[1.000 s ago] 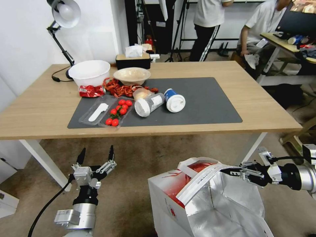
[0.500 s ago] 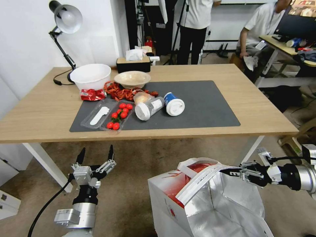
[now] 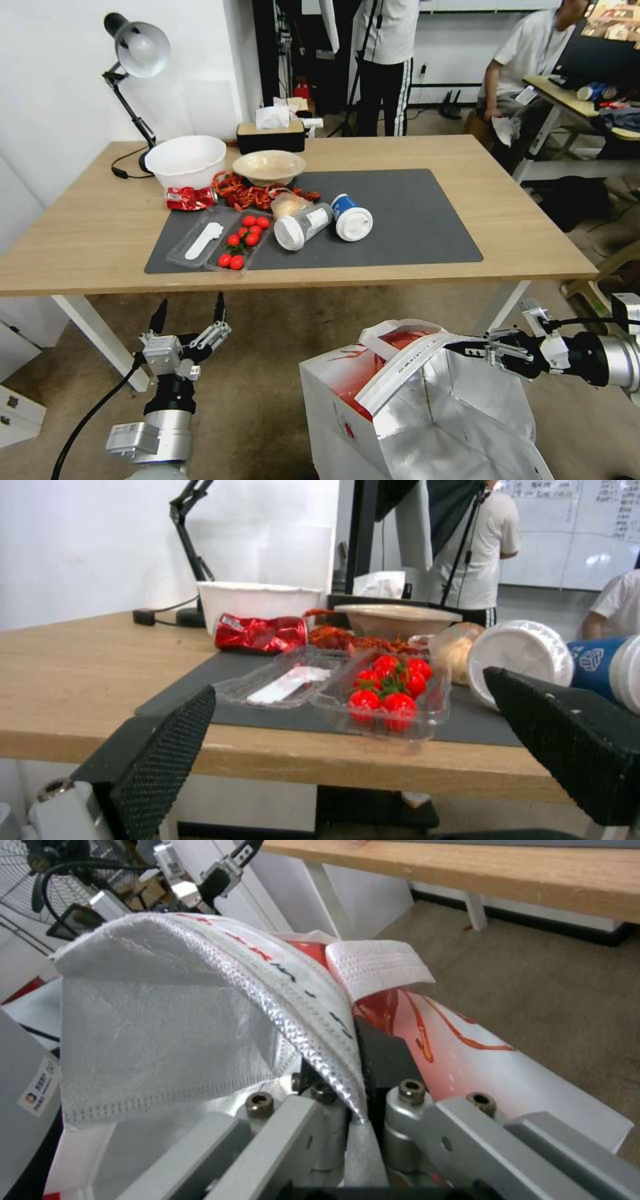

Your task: Pick up the food delivery bag from the floor and place it on the table.

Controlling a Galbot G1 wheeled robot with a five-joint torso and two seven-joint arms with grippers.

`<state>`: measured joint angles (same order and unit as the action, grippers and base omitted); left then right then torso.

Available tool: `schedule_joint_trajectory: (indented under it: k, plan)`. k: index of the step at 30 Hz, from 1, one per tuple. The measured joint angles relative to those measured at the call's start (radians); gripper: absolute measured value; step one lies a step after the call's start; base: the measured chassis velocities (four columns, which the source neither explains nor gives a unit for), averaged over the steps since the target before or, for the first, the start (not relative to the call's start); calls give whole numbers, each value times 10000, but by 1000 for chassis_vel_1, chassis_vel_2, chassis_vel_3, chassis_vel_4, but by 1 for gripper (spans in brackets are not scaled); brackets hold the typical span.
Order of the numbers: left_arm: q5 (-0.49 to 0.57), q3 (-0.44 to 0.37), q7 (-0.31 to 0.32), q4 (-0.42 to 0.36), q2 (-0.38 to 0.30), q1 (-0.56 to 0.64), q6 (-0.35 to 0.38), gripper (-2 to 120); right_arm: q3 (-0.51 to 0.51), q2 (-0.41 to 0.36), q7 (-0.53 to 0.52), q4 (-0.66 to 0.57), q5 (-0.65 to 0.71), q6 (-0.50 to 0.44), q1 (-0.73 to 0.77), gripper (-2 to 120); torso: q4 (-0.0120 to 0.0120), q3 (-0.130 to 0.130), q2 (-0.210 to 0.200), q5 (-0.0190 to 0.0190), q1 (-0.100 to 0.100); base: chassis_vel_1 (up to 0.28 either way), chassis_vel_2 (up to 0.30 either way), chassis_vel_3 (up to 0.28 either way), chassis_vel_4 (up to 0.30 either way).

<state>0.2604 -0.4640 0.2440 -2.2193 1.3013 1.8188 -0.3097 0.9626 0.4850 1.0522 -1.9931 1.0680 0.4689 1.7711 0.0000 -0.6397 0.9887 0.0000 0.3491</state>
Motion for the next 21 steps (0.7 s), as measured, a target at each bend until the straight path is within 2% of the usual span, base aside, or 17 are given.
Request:
schedule_joint_trajectory:
  k: [11, 19, 21]
  plan:
    - [-115, -16, -48, 67, 5, 46, -173, 100, 213, -32, 264, 7, -80, -56, 45, 0, 0, 11, -27, 0, -9, 0, 0, 0, 0]
    - [-156, -37, -11, 117, 14, 25, -255, 100, 649, -249, 389, -22, 340, -31, 329, 0, 1, 30, -58, 1, -24, 0, 0, 0, 0]
    - [-158, -41, 19, 127, 16, -25, -253, 100, 1086, -405, 594, -12, 700, 40, 620, 0, 0, 38, -72, 1, -30, 0, 0, 0, 0]
